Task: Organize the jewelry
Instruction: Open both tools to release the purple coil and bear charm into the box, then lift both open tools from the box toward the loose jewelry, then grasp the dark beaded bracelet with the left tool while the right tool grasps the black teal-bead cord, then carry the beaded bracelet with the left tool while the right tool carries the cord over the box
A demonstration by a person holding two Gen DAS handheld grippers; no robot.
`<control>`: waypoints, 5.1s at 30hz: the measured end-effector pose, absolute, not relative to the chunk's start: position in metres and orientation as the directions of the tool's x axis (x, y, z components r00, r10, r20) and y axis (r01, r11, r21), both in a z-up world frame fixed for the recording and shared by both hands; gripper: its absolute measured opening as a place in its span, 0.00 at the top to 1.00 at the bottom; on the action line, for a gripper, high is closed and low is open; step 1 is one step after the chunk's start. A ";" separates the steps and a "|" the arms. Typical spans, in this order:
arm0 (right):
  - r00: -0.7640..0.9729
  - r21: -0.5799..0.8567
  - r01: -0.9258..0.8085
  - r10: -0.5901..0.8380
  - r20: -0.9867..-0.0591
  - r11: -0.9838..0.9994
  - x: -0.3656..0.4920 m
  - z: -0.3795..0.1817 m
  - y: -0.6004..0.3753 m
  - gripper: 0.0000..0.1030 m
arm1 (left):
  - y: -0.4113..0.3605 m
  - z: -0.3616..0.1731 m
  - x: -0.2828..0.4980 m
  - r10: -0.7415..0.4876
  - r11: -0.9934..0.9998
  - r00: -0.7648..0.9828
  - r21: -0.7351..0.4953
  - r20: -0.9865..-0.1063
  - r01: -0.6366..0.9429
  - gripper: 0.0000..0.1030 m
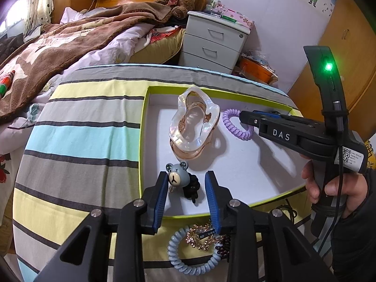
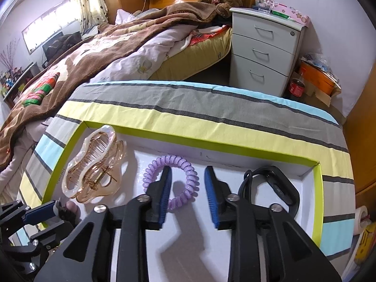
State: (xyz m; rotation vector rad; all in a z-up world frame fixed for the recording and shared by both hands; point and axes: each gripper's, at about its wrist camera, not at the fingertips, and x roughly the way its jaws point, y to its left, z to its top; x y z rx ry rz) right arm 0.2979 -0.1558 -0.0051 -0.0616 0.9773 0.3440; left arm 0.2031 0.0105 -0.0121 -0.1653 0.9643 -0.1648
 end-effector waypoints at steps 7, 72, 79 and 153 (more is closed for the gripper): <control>0.542 0.108 -0.311 0.269 -0.796 0.944 0.283 0.011 -0.162 0.66 | 0.007 -0.002 0.193 -0.211 0.976 0.576 -0.207 -0.790 0.073 0.54; 0.578 0.162 -0.345 0.346 -0.739 0.924 0.136 -0.006 -0.178 0.84 | 0.048 0.003 0.090 -0.283 0.952 0.598 -0.298 -0.750 0.076 0.39; 0.622 0.177 -0.307 0.338 -0.706 0.935 0.125 0.005 -0.204 0.84 | 0.020 0.001 0.103 -0.285 0.956 0.579 -0.271 -0.764 0.113 0.39; 0.712 0.191 -0.282 0.338 -0.615 0.940 0.096 0.043 -0.238 0.84 | -0.032 0.026 0.117 -0.273 0.961 0.618 -0.230 -0.737 0.151 0.84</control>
